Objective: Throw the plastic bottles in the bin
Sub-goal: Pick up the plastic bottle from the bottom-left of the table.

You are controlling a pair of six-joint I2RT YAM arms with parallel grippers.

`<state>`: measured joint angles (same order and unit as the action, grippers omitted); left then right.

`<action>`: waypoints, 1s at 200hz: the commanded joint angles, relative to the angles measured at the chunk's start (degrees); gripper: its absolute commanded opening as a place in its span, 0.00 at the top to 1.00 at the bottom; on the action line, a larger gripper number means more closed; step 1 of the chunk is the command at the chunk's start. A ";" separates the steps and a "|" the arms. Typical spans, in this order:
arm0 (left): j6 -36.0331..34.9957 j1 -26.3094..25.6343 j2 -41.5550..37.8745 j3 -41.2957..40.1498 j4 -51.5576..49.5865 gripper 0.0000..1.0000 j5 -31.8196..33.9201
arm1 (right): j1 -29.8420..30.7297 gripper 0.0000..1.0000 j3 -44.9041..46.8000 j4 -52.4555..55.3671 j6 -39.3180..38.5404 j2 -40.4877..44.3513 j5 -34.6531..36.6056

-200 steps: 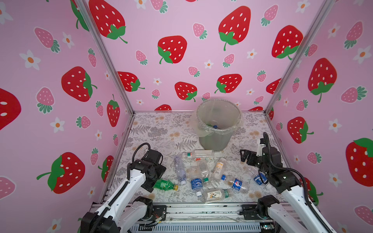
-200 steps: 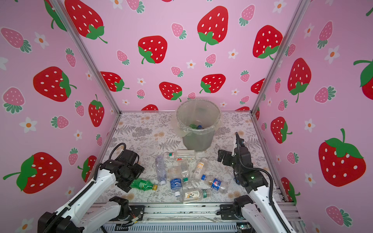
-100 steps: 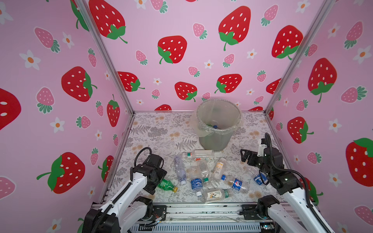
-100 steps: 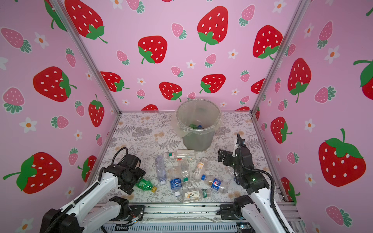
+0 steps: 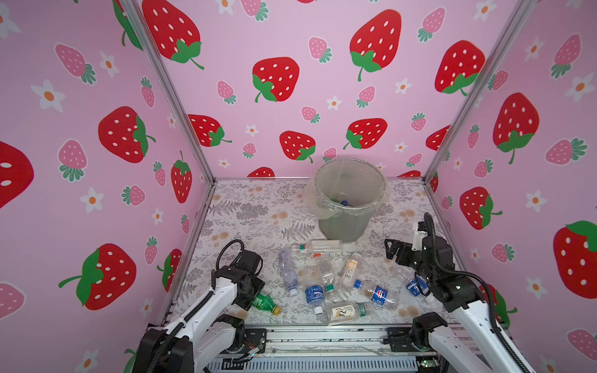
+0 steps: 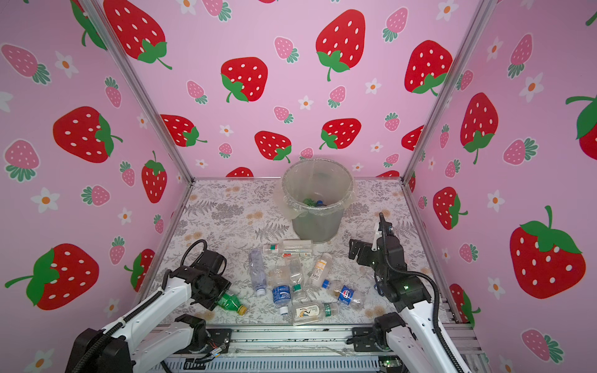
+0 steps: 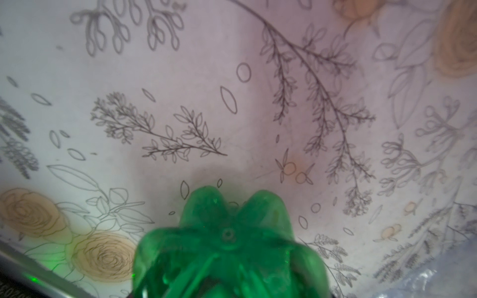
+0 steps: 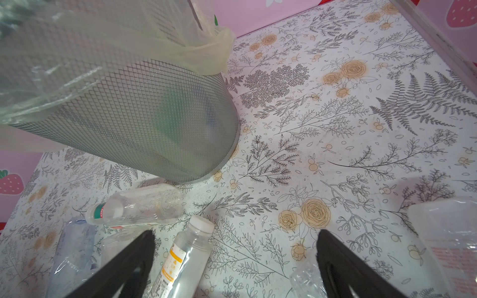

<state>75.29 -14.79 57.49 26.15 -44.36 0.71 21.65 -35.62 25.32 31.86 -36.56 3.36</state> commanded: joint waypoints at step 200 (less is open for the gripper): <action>-30.59 0.38 0.40 16.91 -0.47 0.71 0.88 | 0.24 0.01 1.25 -0.45 -0.74 2.80 -0.28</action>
<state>50.06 -14.61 58.17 39.57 -45.15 3.07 21.65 -35.29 25.34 31.62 -34.30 2.98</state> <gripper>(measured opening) 0.584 0.994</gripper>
